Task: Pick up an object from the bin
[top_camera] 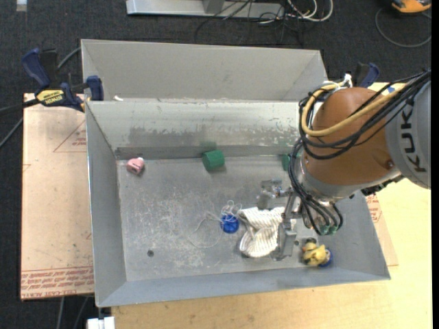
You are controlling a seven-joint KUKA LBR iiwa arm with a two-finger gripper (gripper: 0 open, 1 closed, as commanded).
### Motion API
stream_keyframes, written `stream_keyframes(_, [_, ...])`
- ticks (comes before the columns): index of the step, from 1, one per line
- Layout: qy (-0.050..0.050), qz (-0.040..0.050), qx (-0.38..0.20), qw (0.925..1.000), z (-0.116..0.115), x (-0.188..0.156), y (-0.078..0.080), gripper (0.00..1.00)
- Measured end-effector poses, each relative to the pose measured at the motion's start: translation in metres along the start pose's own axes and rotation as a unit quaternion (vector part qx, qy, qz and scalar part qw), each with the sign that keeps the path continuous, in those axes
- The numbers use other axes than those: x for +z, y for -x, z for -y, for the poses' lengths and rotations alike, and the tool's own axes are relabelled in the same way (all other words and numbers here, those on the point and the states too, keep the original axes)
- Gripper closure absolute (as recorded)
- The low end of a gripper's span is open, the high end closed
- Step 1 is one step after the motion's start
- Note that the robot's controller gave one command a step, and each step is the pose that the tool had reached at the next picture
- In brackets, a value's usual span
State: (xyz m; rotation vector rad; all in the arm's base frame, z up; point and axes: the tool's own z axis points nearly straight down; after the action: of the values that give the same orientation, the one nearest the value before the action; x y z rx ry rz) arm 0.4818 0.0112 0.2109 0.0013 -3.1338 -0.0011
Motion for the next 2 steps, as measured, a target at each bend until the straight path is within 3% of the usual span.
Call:
stream_keyframes(1, [0.0,0.0041,0.0,1.0,0.0,-0.004,0.002,0.0])
stream_keyframes(2, [0.0,0.0026,-0.08,0.9968,0.002,0.09,0.002,0.0])
